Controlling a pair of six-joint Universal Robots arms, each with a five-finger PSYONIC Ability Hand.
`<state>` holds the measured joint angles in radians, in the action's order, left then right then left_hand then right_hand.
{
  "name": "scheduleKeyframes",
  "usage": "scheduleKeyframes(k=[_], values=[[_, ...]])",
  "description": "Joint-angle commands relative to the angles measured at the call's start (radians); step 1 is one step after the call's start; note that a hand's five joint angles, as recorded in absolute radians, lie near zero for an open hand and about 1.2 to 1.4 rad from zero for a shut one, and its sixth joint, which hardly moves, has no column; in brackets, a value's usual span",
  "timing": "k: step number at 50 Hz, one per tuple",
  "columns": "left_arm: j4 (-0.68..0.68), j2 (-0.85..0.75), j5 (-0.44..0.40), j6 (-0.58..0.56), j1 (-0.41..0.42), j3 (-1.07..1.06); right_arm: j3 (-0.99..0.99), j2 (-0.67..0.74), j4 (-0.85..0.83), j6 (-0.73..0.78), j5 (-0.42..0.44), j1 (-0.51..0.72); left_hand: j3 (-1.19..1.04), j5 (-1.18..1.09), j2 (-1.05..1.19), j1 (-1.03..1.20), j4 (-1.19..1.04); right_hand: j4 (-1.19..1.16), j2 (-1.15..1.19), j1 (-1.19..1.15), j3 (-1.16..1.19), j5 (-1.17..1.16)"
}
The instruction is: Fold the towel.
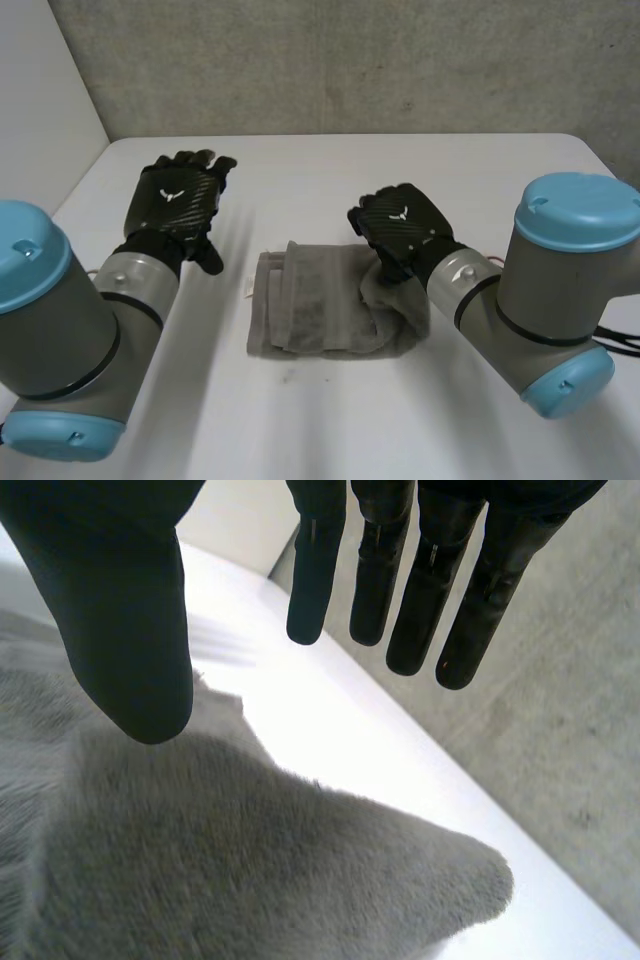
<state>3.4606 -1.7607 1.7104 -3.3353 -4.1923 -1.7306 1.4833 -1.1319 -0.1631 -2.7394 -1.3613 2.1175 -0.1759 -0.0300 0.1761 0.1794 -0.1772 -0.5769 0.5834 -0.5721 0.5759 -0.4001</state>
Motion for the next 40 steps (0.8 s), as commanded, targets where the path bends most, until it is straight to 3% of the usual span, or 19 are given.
scheduleKeyframes(k=[1,15,32,34,40], values=[[0.002,0.004,-0.005,0.005,-0.014,-0.032,0.104,-0.048,0.008,0.009,-0.03,-0.14,-0.005,0.023,0.005,0.002,-0.004,0.025,-0.031,0.02,-0.024,0.023],[0.005,-0.025,-0.006,0.008,0.0,-0.035,0.294,-0.103,-0.002,0.003,0.108,-0.31,-0.005,0.023,0.005,0.002,-0.004,0.055,-0.061,0.05,-0.054,0.052],[0.009,-0.053,-0.006,0.01,0.018,-0.038,0.31,-0.055,-0.024,-0.04,0.111,-0.344,-0.002,0.026,0.002,-0.001,-0.001,0.008,-0.014,0.003,-0.007,0.005],[0.008,-0.054,-0.006,0.01,0.018,-0.038,0.318,-0.058,-0.027,-0.042,0.113,-0.346,0.0,0.029,-0.001,-0.004,0.002,-0.165,0.158,-0.17,0.166,-0.167],[0.006,-0.054,-0.006,0.01,0.018,-0.038,0.321,-0.057,-0.016,-0.048,0.106,-0.349,-0.002,0.026,0.002,-0.001,-0.001,-0.227,0.221,-0.232,0.228,-0.23]])
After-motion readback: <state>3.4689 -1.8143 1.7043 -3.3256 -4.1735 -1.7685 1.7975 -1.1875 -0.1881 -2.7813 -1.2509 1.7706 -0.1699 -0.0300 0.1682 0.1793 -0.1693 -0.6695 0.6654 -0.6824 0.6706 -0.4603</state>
